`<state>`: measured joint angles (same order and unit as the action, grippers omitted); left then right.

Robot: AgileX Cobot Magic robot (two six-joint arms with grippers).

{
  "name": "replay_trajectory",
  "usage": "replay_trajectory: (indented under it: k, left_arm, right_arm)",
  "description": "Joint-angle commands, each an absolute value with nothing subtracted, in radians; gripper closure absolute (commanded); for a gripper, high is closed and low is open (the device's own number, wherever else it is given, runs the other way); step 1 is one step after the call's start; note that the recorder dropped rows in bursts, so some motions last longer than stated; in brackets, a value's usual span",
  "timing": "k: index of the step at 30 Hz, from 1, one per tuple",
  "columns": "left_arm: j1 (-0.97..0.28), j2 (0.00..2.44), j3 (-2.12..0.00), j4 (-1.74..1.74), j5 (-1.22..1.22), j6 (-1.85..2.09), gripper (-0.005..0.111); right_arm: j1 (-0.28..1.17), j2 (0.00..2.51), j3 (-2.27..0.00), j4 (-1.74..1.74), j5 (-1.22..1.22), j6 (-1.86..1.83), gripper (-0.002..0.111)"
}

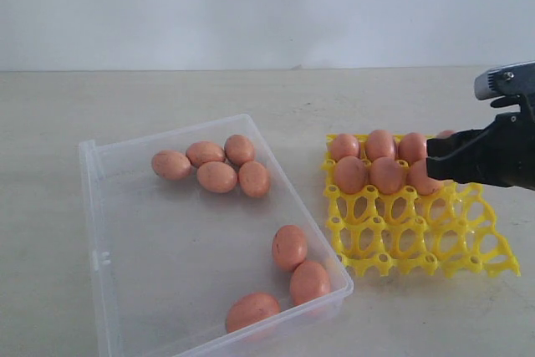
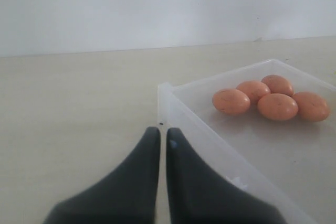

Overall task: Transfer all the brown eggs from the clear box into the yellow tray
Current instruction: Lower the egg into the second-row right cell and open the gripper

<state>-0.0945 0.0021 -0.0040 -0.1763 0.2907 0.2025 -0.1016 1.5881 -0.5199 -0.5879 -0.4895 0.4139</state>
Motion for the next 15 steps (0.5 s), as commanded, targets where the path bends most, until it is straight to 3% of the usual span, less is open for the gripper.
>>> replay_trajectory:
  k: [1,15]
  left_arm:
    - [-0.1,0.0,0.0,-0.175,0.284,0.203,0.103]
    - [-0.1,0.0,0.0,-0.175,0.284,0.203,0.103]
  right_arm:
    - [-0.111,1.603,-0.547,-0.627,-0.48,0.442,0.109]
    - [-0.111,1.614,-0.547,-0.525,-0.415,0.27,0.109]
